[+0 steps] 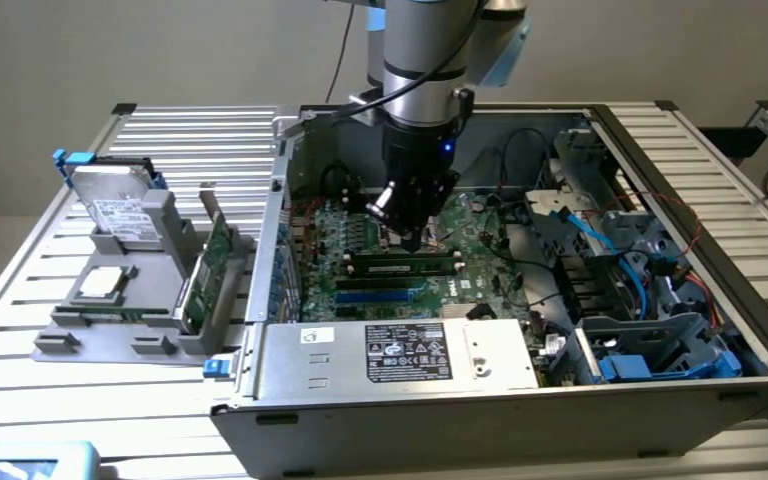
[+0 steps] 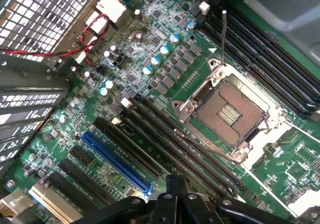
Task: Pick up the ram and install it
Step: 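Press down the ram until it locks into place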
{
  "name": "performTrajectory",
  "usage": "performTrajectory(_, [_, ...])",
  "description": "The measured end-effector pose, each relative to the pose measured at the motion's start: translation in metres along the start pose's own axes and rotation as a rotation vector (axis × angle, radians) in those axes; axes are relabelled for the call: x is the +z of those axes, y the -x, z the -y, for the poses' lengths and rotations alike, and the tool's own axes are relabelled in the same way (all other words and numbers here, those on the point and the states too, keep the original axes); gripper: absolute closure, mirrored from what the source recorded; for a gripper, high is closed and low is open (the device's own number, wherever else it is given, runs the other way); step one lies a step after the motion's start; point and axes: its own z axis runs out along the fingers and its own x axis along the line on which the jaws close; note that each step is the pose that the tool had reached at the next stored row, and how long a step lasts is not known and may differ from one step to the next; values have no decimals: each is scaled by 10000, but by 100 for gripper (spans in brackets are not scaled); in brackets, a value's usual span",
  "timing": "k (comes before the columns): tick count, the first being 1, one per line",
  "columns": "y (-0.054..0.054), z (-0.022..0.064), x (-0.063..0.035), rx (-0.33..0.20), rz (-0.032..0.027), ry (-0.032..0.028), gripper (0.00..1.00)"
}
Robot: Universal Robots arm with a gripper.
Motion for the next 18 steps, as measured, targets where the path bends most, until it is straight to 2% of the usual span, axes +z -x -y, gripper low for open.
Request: performTrajectory(18, [0, 0, 1, 2206, -56, 41, 89])
